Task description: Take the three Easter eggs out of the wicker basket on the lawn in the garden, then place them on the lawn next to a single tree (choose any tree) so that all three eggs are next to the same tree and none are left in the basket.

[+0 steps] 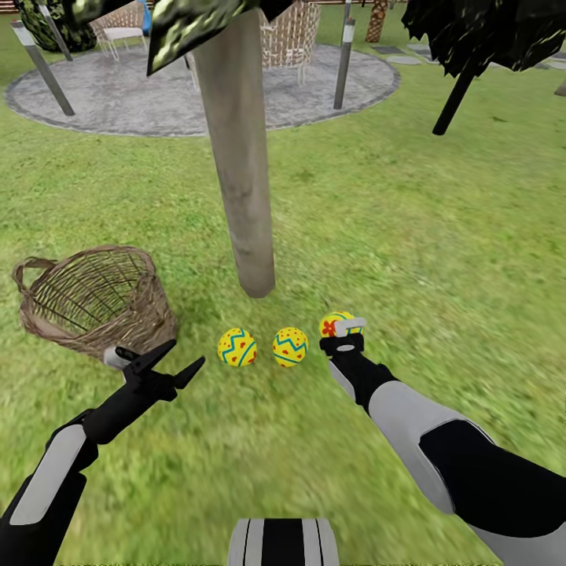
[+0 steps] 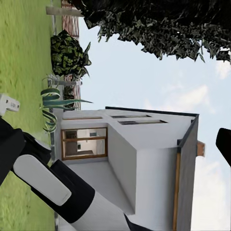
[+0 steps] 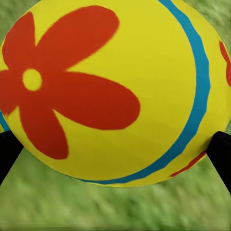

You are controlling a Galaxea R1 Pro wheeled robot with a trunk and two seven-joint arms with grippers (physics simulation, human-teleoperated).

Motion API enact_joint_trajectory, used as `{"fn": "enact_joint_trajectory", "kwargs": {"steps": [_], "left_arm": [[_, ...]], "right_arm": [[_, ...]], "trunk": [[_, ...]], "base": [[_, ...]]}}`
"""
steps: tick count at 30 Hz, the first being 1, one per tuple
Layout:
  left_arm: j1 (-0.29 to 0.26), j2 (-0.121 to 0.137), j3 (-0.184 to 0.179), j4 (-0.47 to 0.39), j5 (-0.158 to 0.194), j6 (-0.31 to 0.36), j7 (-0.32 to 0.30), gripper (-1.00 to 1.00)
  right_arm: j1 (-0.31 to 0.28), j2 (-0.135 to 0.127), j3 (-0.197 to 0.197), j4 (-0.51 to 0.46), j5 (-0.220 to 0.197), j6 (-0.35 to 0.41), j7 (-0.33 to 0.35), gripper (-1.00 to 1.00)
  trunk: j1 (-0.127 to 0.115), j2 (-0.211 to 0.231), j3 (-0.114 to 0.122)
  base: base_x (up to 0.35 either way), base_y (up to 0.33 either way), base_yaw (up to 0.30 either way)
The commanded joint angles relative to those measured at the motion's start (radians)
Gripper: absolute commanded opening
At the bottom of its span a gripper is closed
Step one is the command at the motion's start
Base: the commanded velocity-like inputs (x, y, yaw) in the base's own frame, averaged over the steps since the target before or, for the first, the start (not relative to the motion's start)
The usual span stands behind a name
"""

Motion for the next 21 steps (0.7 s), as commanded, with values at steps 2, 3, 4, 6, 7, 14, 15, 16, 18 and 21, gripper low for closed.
{"fn": "enact_joint_trajectory", "kwargs": {"steps": [2,3,4,6,7,14,15,16,18,21], "left_arm": [[0.0,0.0,0.001,0.001,-0.001,0.004,-0.003,1.0],[0.0,0.001,0.001,0.001,-0.001,0.004,-0.003,1.0],[0.0,0.001,0.001,0.001,-0.001,0.004,-0.003,1.0],[0.0,0.001,0.001,0.002,-0.001,0.004,-0.003,1.0],[0.0,0.001,0.001,0.002,-0.001,0.004,-0.003,1.0],[0.0,0.001,0.001,0.002,-0.001,0.003,-0.003,1.0],[0.0,0.001,0.001,0.002,-0.001,0.003,-0.003,1.0],[0.0,0.001,0.001,0.002,-0.001,0.003,-0.002,1.0],[0.0,0.001,0.001,0.002,-0.002,0.004,-0.002,1.0],[0.0,0.001,0.001,0.002,-0.002,0.004,-0.002,1.0]], "right_arm": [[0.0,0.0,0.01,-0.001,-0.012,0.008,-0.006,-1.0],[0.0,0.0,0.01,-0.001,-0.011,0.008,-0.006,-1.0],[0.0,0.0,0.011,-0.002,-0.01,0.007,-0.006,-1.0],[-0.001,0.001,0.012,-0.003,-0.008,0.006,-0.006,-1.0],[-0.001,0.001,0.012,-0.003,-0.007,0.006,-0.007,-1.0],[0.0,0.003,0.012,-0.005,-0.009,0.019,-0.008,-1.0],[0.0,0.003,0.012,-0.005,-0.011,0.019,-0.008,-1.0],[-0.001,0.003,0.012,-0.005,-0.013,0.019,-0.008,-1.0],[-0.001,0.003,0.012,-0.005,-0.015,0.019,-0.008,-1.0],[-0.001,0.003,0.012,-0.005,-0.016,0.019,-0.008,-1.0]], "trunk": [[0.001,-0.001,-0.008],[0.001,-0.001,-0.012],[0.002,-0.001,-0.016],[0.002,-0.002,-0.024],[0.003,-0.002,-0.028],[0.006,-0.004,-0.055],[0.007,-0.004,-0.059],[0.007,-0.004,-0.063],[0.008,-0.004,-0.07],[0.009,-0.005,-0.078]], "base": [[0.0,0.0,0.0],[0.0,0.0,0.0],[0.0,0.0,0.0],[0.0,0.0,0.0],[0.0,0.0,0.0],[0.0,0.0,0.0],[0.0,0.0,0.0],[0.0,0.0,0.0],[0.0,0.0,0.0],[0.0,0.0,0.0]]}}
